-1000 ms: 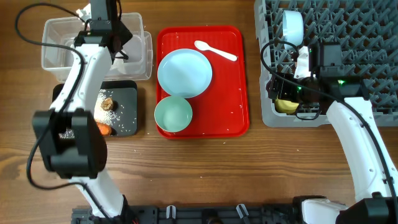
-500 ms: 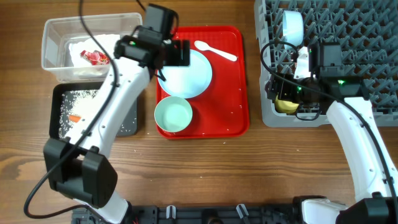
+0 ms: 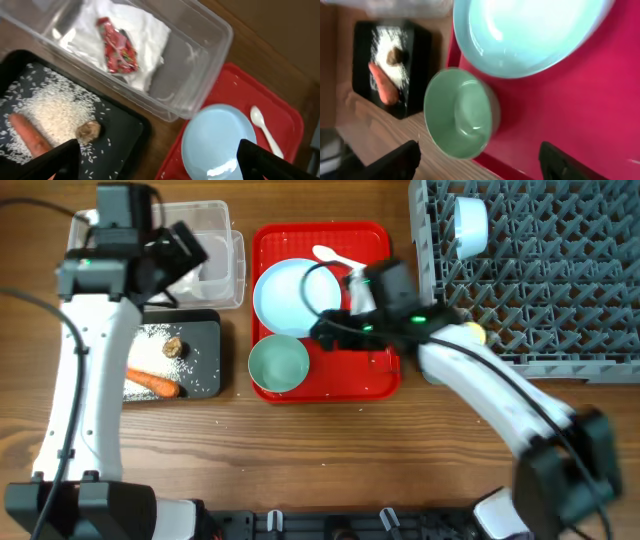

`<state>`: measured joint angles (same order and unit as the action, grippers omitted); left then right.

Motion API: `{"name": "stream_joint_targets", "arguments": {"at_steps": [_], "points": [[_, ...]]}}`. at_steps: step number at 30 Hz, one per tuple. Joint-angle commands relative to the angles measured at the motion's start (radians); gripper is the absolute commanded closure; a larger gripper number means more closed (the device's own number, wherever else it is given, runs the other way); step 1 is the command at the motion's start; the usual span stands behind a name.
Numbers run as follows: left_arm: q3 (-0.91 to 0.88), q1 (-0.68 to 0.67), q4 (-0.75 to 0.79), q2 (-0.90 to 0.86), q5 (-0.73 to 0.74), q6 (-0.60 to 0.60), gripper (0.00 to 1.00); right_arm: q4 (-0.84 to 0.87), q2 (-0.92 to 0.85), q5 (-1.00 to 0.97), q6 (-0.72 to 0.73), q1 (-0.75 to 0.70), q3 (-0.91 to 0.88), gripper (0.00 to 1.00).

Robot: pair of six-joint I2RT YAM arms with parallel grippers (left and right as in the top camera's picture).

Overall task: Sort waste into correct bins and load items into the dishwasher rack
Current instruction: 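Grasp the green bowl with the right gripper and place it in the rack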

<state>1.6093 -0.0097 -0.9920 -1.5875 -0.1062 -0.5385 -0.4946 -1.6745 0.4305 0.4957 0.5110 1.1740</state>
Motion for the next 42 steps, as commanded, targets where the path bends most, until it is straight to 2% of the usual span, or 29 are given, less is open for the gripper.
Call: {"name": "stream_joint_targets", "arguments": {"at_steps": [1,3,6,10,11,13,14,19,22,25,28,29,31,34,40,42], "points": [[0.0,0.087,-0.003,-0.006,0.002,-0.054,0.0,0.108,-0.188,0.163,0.167,0.061,0.013,0.27],[0.0,0.112,-0.015,-0.006,0.002,-0.053,0.0,0.101,-0.279,0.195,0.227,0.074,0.031,0.28],[-0.001,0.119,-0.035,-0.006,0.002,-0.053,0.0,0.086,-0.37,0.224,0.256,0.072,0.087,0.37],[-0.001,0.119,-0.05,-0.006,0.002,-0.053,0.0,0.056,-0.394,0.222,0.255,0.075,0.118,0.72],[-0.001,0.119,-0.05,-0.006,0.002,-0.053,0.0,0.055,-0.394,0.224,0.255,0.075,0.118,0.75],[-0.001,0.119,-0.051,-0.006,0.002,-0.053,0.0,0.037,-0.381,0.225,0.241,0.07,0.118,0.91],[-0.001,0.119,-0.052,-0.006,0.002,-0.053,0.0,0.023,-0.369,0.22,0.232,0.066,0.118,0.96],[-0.001,0.119,-0.053,-0.006,0.002,-0.053,0.0,-0.119,-0.183,0.037,0.123,0.026,0.118,0.96],[-0.001,0.119,-0.053,-0.006,0.002,-0.053,0.0,-0.238,0.039,-0.157,0.077,-0.057,0.118,0.96],[-0.001,0.119,-0.053,-0.006,0.002,-0.053,0.0,-0.341,0.207,-0.603,0.002,-0.169,0.118,0.96],[-0.001,0.119,-0.053,-0.006,0.002,-0.053,0.0,-0.381,0.227,-1.122,-0.002,-0.232,0.118,0.96],[-0.001,0.119,-0.053,-0.006,0.002,-0.053,0.0,-0.369,0.225,-1.242,0.0,-0.25,0.118,0.96],[-0.001,0.119,-0.053,-0.006,0.002,-0.053,0.0,-0.297,0.22,-1.443,-0.012,-0.292,0.116,0.96],[-0.001,0.119,-0.053,-0.006,0.002,-0.053,0.0,-0.119,0.195,-1.638,-0.162,-0.37,0.114,0.96],[-0.001,0.119,-0.053,-0.006,0.002,-0.053,0.0,0.269,0.033,-1.646,-0.591,-0.514,0.114,0.96],[-0.001,0.119,-0.053,-0.006,0.002,-0.053,0.0,0.503,-0.057,-1.64,-0.827,-0.526,0.114,0.96]]}}
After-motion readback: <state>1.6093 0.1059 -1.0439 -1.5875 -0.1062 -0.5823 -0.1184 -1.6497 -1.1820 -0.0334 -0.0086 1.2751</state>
